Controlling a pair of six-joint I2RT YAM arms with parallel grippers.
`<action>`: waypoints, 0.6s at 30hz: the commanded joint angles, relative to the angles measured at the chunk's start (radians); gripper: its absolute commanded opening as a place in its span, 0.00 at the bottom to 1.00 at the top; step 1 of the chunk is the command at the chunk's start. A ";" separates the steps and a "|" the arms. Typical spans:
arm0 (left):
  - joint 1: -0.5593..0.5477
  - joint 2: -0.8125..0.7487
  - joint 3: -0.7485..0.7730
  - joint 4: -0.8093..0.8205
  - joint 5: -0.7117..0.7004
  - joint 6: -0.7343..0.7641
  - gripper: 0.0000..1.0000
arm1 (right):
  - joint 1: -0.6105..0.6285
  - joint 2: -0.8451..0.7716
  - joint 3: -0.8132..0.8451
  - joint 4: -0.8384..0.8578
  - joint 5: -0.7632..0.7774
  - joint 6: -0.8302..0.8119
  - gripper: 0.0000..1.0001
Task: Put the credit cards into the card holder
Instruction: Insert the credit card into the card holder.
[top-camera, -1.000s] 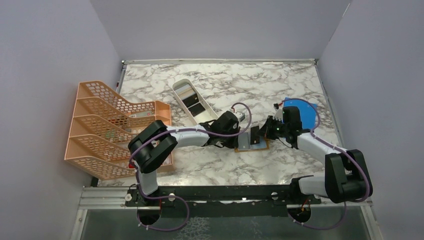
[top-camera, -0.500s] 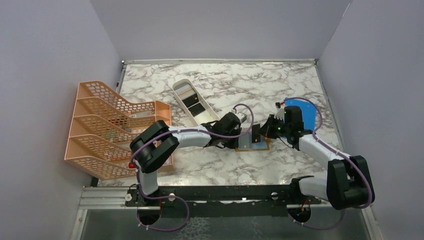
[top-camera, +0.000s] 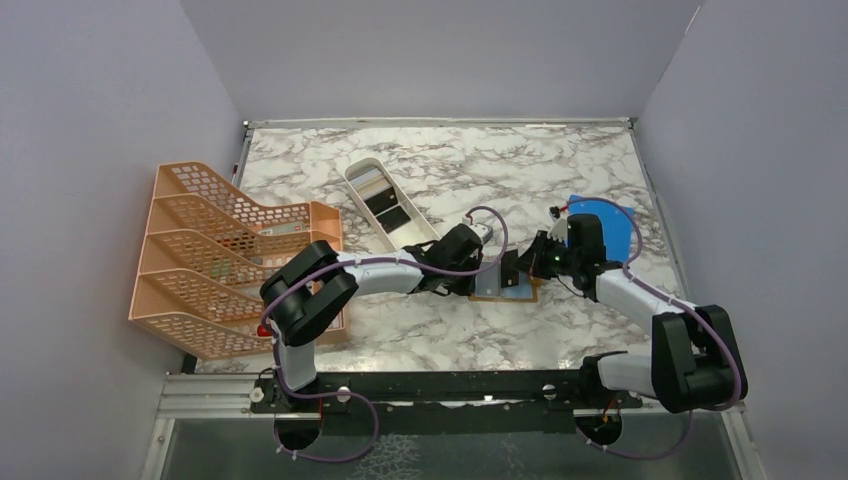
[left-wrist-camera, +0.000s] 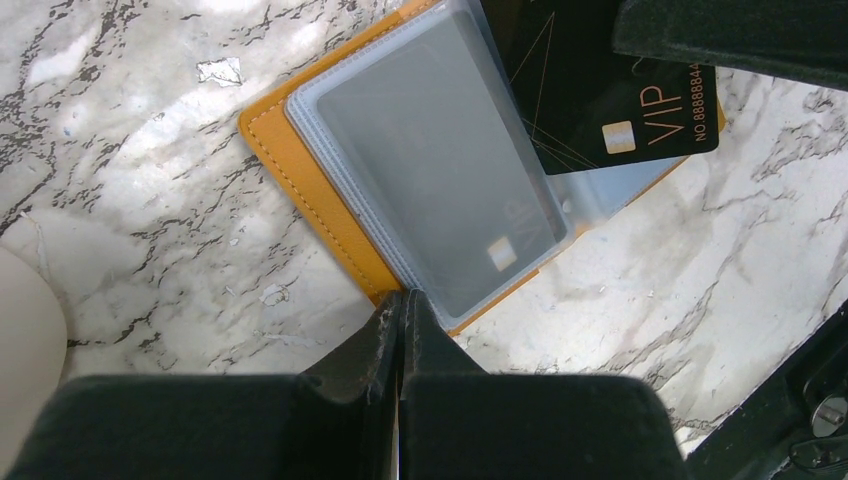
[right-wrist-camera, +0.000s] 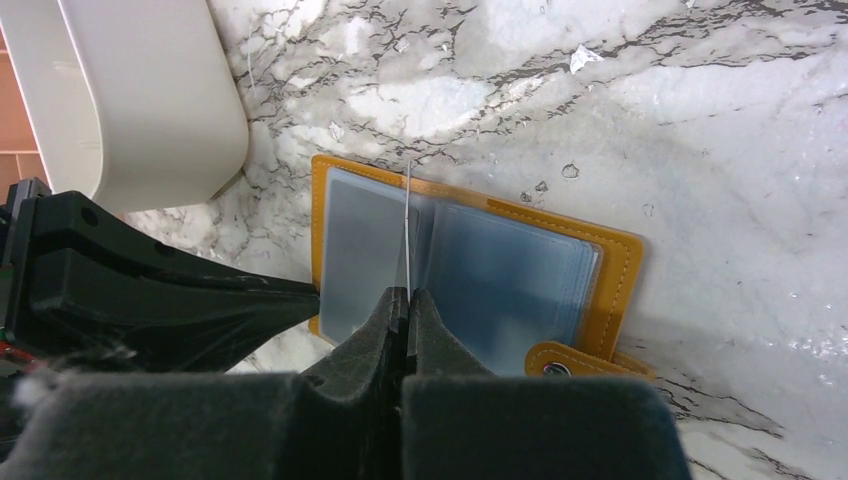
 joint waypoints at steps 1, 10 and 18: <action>-0.009 0.007 0.003 -0.033 -0.054 0.022 0.00 | -0.007 -0.027 0.000 0.009 -0.001 0.005 0.01; -0.019 0.014 0.009 -0.032 -0.052 0.016 0.00 | -0.006 -0.034 0.011 0.006 -0.006 0.013 0.01; -0.026 0.013 0.007 -0.034 -0.058 0.015 0.00 | -0.007 -0.031 -0.002 0.031 -0.017 0.033 0.01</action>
